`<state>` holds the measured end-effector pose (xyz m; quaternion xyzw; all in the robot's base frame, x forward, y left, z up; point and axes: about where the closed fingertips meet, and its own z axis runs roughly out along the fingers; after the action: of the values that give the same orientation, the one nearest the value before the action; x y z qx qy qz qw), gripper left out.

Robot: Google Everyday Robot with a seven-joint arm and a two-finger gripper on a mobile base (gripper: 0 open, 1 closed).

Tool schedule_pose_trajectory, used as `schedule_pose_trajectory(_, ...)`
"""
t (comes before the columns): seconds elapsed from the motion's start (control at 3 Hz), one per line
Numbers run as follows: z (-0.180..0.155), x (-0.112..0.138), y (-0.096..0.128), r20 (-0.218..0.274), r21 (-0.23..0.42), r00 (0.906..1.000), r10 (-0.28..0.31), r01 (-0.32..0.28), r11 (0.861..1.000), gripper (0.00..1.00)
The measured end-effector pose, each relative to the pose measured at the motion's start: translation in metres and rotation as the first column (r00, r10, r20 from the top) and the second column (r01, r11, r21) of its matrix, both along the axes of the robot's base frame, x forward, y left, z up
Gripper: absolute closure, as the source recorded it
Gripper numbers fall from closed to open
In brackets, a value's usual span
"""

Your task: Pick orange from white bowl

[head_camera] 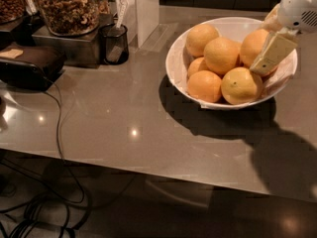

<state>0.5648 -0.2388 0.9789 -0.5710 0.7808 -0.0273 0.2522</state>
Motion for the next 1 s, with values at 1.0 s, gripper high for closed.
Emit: schedule_pose_trajectory(1.0,0.033,-0.053,0.071,0.037,0.466,0.9532,0.300,-0.282,0.839,1.00)
